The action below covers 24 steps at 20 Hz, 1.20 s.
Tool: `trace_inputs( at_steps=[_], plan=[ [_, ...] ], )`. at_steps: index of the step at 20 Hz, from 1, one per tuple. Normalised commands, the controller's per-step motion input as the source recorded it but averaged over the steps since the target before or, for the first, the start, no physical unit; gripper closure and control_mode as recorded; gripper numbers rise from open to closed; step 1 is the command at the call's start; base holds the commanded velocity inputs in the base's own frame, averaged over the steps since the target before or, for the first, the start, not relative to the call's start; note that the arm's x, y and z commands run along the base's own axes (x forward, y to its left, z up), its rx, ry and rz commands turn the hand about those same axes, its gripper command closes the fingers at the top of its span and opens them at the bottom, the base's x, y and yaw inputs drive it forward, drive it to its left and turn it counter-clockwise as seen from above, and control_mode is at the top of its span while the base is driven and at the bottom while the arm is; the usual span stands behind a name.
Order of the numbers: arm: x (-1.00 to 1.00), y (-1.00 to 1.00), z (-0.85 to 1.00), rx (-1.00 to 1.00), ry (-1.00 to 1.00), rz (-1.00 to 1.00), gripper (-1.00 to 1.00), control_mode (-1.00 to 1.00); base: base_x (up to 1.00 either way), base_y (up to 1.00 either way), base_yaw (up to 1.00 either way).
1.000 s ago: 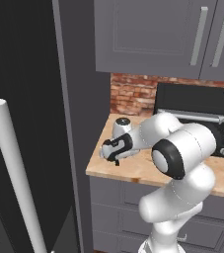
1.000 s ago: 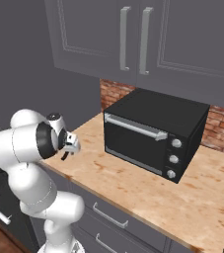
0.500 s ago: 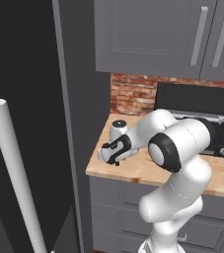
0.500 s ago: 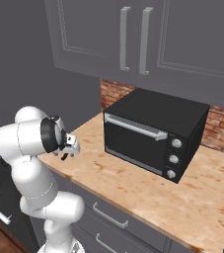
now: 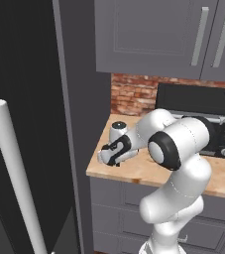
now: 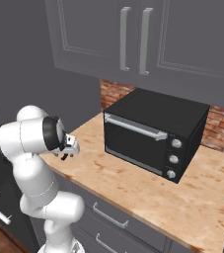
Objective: Retrieve the butter from the fridge and place it on a plate on the dining table. Then retrieve the butter knife by the fridge and place it near the plate.
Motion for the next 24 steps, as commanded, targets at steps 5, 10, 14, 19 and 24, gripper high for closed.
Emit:
trace_inputs(
  at_steps=[5,10,14,19,24],
  plan=[
    [0.0,0.0,-0.14,0.0,0.0,0.0,-1.0,-1.0,0.0,0.0,0.0],
    [0.0,-0.01,-0.18,0.03,0.0,0.0,1.0,-1.0,0.0,0.0,0.0],
    [0.0,0.0,-0.14,0.02,0.0,0.0,1.0,-1.0,0.0,0.0,0.0],
    [0.0,0.0,-0.1,0.01,0.0,0.0,1.0,-1.0,0.0,0.0,0.0],
    [0.18,-0.03,-0.04,0.0,0.0,0.0,1.0,-1.0,0.0,0.0,0.0]
  ],
)
